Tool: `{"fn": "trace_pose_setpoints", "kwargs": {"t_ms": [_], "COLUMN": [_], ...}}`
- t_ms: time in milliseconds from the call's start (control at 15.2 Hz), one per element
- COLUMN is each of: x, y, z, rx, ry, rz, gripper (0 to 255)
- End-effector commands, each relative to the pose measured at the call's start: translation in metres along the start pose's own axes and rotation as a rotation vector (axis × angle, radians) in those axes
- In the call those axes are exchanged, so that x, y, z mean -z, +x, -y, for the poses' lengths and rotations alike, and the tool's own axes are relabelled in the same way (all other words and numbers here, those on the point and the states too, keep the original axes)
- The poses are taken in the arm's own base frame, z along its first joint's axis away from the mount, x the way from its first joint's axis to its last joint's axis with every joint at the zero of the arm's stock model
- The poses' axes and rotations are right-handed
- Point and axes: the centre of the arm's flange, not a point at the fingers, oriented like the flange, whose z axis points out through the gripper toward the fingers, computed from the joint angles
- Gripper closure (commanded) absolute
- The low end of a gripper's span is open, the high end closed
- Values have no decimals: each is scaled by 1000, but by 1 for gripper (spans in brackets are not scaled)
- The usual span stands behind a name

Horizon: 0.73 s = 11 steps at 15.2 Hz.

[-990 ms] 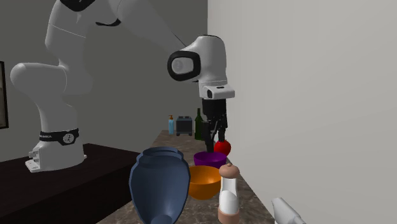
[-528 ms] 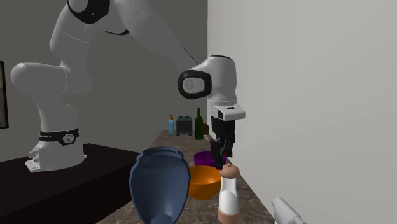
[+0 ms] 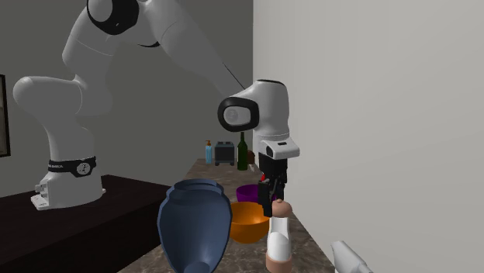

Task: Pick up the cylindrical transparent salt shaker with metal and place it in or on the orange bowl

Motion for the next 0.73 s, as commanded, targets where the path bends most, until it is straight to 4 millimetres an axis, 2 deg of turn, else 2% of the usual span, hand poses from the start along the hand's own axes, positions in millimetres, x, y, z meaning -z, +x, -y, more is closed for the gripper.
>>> {"fn": "trace_pose_setpoints", "kwargs": {"t_ms": [0, 198, 264, 660], "x": [0, 0, 0, 0], "y": [0, 0, 0, 0], "z": [0, 0, 0, 0], "rx": [0, 0, 0, 0], "ry": [0, 0, 0, 0], "rz": [0, 0, 0, 0], "gripper": [0, 0, 255, 255]}}
